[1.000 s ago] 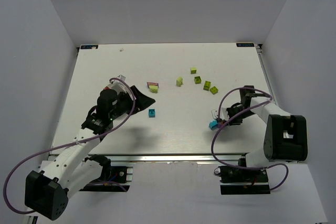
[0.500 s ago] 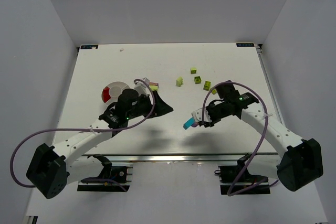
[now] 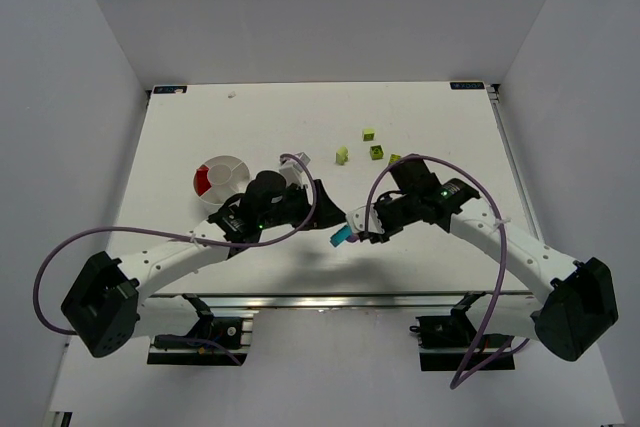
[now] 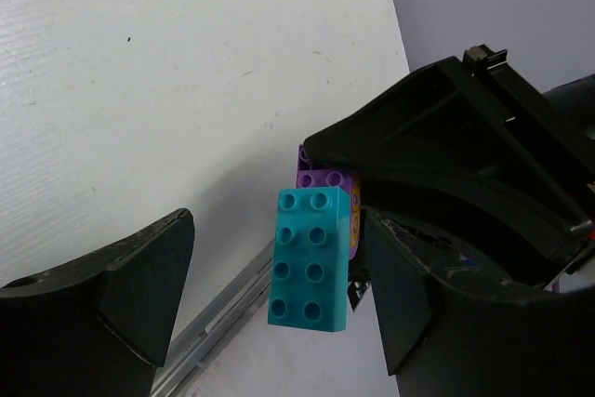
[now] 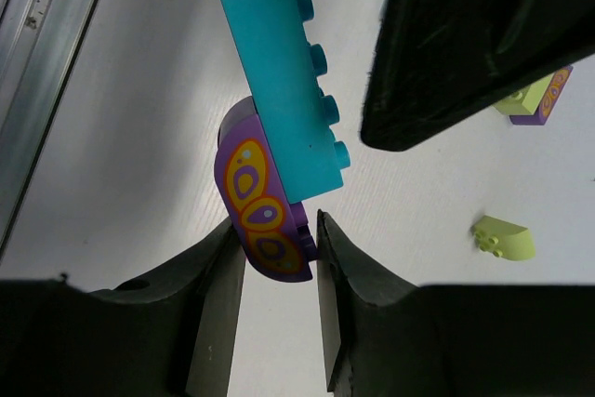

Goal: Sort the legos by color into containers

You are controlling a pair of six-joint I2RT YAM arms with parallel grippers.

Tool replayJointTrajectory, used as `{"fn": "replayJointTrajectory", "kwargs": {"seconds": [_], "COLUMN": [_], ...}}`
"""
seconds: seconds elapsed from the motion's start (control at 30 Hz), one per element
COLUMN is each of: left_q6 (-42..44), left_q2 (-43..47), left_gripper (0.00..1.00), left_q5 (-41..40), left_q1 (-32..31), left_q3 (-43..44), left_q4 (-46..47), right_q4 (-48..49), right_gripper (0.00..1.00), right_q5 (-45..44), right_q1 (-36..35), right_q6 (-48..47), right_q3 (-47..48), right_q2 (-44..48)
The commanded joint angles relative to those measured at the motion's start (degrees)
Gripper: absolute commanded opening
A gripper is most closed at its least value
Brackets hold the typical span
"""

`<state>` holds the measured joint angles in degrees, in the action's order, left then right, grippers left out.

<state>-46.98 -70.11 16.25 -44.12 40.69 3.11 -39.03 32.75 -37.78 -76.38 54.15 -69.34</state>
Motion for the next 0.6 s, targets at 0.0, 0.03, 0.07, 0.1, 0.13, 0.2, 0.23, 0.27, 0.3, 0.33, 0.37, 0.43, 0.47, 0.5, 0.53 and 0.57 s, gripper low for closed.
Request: {"fn": "replayJointTrajectory", "kwargs": {"seconds": [0.0, 0.03, 0.07, 0.1, 0.13, 0.2, 0.23, 0.27, 0.3, 0.33, 0.37, 0.43, 0.47, 0.5, 0.53, 0.57], "left_q6": [0.75, 0.75, 0.75, 0.75, 0.75, 0.75, 0.75, 0.75, 0.75, 0.75, 0.66, 0.4, 0.31, 0.31, 0.14, 0.05], "left_q2": [-0.29, -0.47, -0.56, -0.82, -1.0, -1.26, -1.61, -1.79, -1.96, -2.4, -2.58, -3.19, -3.37, -3.37, -3.37, -3.28], "left_gripper": [0.83, 0.81, 0.81, 0.81, 0.8, 0.8, 0.79, 0.79, 0.78, 0.77, 0.75, 0.73, 0.72, 0.69, 0.68, 0.66], "left_q5": [0.36, 0.62, 0.71, 1.06, 1.24, 1.68, 2.11, 2.29, 2.56, 3.25, 3.61, 4.49, 4.84, 4.84, 4.93, 5.11], "left_q1": [-0.71, -0.79, -0.88, -0.97, -0.97, -1.06, -1.14, -1.23, -1.23, -1.32, -1.41, -1.41, -1.5, -1.5, -1.5, -1.5], "left_q3": [2.2, 2.2, 2.2, 2.2, 2.29, 2.38, 2.47, 2.47, 2.55, 2.56, 2.56, 2.47, 2.47, 2.38, 2.29, 2.12], "left_q4": [0.4, 0.49, 0.58, 0.66, 0.93, 1.19, 1.28, 1.45, 1.63, 2.07, 2.33, 3.03, 3.3, 3.48, 3.83, 4.09], "right_q4": [2.9, 3.42, 3.69, 3.95, 4.31, 5.01, 5.27, 5.62, 5.89, 5.98, 6.24, 6.33, 6.42, 6.51, 6.51, 6.42], "right_gripper": [0.02, 0.02, 0.02, 0.02, 0.02, 0.02, 0.02, 0.02, 0.02, 0.02, 0.02, 0.02, 0.02, 0.02, 0.02, 0.02], "right_q5": [-1.11, -1.29, -1.46, -1.99, -2.16, -2.78, -2.78, -2.87, -2.87, -2.96, -2.96, -3.22, -3.22, -3.22, -3.22, -3.05], "right_q1": [-0.72, -0.8, -0.89, -0.89, -1.07, -1.15, -1.16, -1.24, -1.33, -1.33, -1.51, -1.68, -1.6, -1.77, -1.77, -1.77], "right_q6": [2.2, 2.37, 2.46, 2.72, 2.81, 3.08, 3.08, 3.08, 3.08, 3.17, 3.25, 3.25, 3.34, 3.43, 3.43, 3.43], "right_q3": [2.89, 2.89, 2.89, 2.89, 2.72, 2.45, 2.28, 2.1, 2.01, 1.92, 1.75, 1.66, 1.49, 1.48, 1.48, 1.4], "right_q2": [-0.01, 0.0, 0.08, 0.08, 0.17, 0.43, 0.43, 0.61, 0.87, 0.96, 1.14, 1.23, 1.23, 1.31, 1.31, 1.49]}}
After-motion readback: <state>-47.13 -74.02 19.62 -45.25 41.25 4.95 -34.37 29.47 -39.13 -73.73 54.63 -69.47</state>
